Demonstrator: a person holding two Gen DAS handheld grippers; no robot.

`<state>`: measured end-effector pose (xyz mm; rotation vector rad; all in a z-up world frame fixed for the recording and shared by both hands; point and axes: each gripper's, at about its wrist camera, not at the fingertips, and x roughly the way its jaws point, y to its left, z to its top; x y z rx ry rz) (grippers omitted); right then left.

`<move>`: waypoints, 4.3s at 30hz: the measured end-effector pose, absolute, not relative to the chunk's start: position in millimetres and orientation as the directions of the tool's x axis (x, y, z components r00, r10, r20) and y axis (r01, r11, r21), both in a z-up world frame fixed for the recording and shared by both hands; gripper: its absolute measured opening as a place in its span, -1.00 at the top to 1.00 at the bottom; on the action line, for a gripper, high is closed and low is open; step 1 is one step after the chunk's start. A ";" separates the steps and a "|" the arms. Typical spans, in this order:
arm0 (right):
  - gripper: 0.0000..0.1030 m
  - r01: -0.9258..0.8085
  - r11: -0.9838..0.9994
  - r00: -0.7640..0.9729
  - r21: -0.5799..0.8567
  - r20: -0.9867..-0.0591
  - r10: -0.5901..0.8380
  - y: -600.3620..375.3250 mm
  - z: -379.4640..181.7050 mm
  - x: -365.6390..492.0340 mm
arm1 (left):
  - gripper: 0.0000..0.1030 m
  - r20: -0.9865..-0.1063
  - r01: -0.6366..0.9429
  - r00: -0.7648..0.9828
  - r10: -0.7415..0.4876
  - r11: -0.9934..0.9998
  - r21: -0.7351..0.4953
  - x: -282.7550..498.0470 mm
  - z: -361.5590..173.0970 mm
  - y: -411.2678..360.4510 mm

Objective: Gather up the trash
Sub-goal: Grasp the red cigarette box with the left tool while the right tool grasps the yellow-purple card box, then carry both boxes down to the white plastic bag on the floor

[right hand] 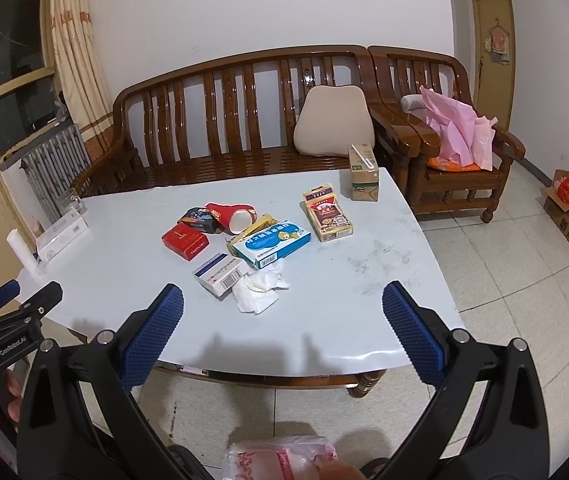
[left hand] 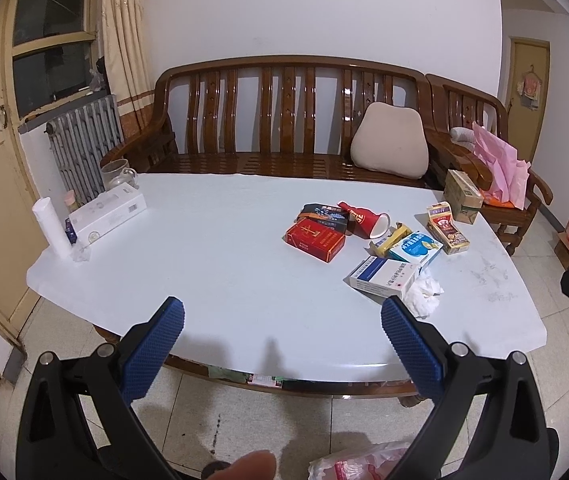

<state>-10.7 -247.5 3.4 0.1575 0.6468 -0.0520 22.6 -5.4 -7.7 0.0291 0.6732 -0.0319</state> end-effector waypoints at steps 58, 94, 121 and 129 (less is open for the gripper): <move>-0.90 0.084 0.989 0.434 0.123 -0.898 0.075 -341.4 -162.0 323.4 | -0.87 -0.818 0.378 0.530 -0.222 0.926 -0.007 303.6 -171.5 -40.5; -0.14 0.061 0.997 0.507 0.043 -0.862 0.006 -327.1 -119.1 299.9 | -0.73 -0.785 0.311 0.575 -0.230 0.949 -0.050 265.9 -133.9 -24.2; -0.14 -0.047 0.996 0.681 0.078 -0.727 0.089 -276.3 3.2 103.8 | -0.73 -0.685 0.275 0.691 -0.232 0.960 -0.047 83.6 -29.0 -34.0; -0.14 -0.068 0.996 0.688 0.064 -0.720 0.093 -258.0 -6.4 33.8 | -0.73 -0.704 0.303 0.659 -0.265 0.950 -0.075 15.8 -55.1 -48.5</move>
